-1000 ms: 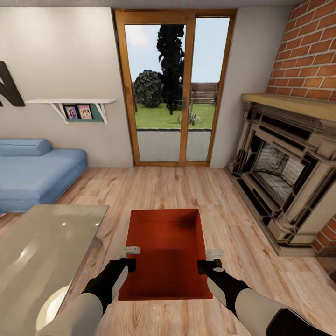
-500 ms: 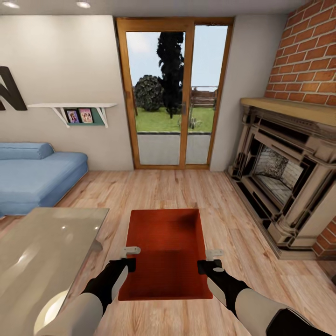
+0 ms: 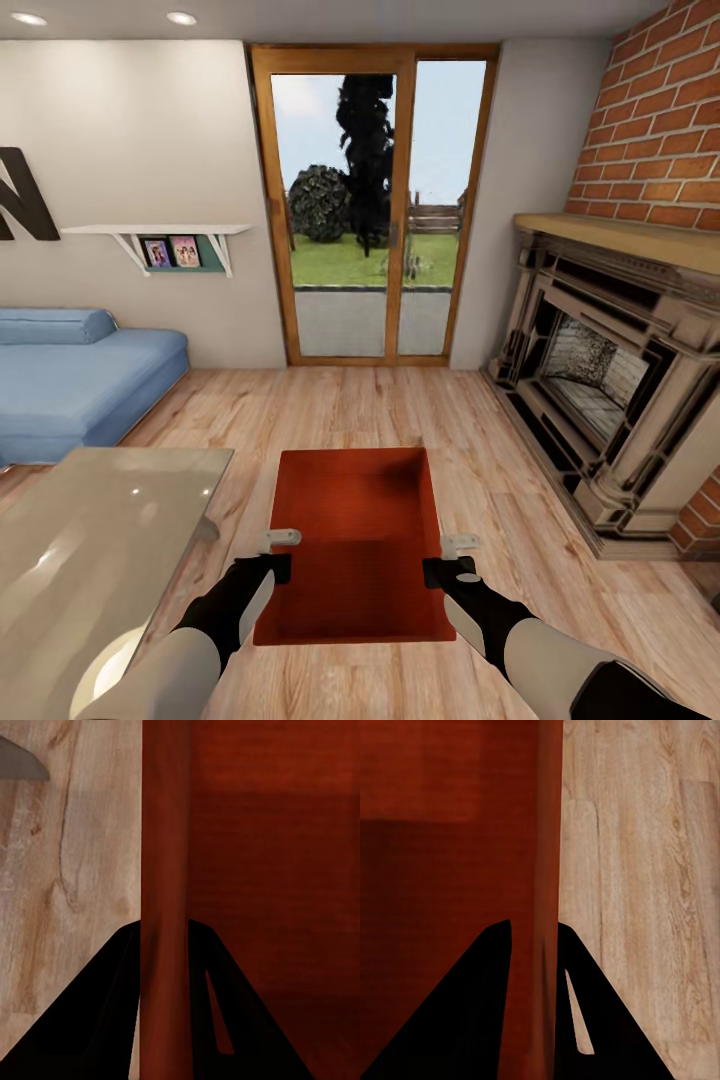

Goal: Move the two storage containers from the living room to the garage. In the garage, place one container on the floor and stack the other container on top of it (either order is fine).

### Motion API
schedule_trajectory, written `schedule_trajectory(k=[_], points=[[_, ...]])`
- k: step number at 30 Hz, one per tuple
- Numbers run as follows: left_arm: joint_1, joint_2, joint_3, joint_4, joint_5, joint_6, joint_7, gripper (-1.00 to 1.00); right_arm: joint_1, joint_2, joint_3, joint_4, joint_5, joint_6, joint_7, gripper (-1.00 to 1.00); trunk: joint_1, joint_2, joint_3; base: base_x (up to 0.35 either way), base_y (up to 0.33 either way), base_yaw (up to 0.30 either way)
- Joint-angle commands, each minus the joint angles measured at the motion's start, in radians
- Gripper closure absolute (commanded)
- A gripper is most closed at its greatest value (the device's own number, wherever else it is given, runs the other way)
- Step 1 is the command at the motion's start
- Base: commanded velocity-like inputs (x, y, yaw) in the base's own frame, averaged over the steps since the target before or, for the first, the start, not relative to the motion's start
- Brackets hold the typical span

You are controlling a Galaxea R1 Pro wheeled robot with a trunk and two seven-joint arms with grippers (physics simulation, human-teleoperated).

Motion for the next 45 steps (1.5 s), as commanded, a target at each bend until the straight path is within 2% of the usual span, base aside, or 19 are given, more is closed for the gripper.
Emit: schedule_trajectory(k=[1,15,45], points=[[0.000,0.009,-0.002,0.029,-0.014,0.009,0.009,1.00,-0.002,-0.022,-0.037,-0.003,0.015,-0.002,-0.019,1.00,0.000,-0.002,-0.002,0.000,0.000,0.000],[0.000,0.009,-0.002,0.029,-0.014,0.009,0.009,1.00,-0.002,-0.022,-0.037,-0.002,0.014,0.000,-0.019,1.00,0.000,-0.002,-0.002,0.000,0.000,0.020],[0.000,0.009,-0.002,0.029,-0.014,0.009,0.008,1.00,-0.002,-0.017,-0.036,-0.002,0.015,-0.009,-0.020,1.00,0.000,-0.002,-0.002,0.000,0.000,0.273]])
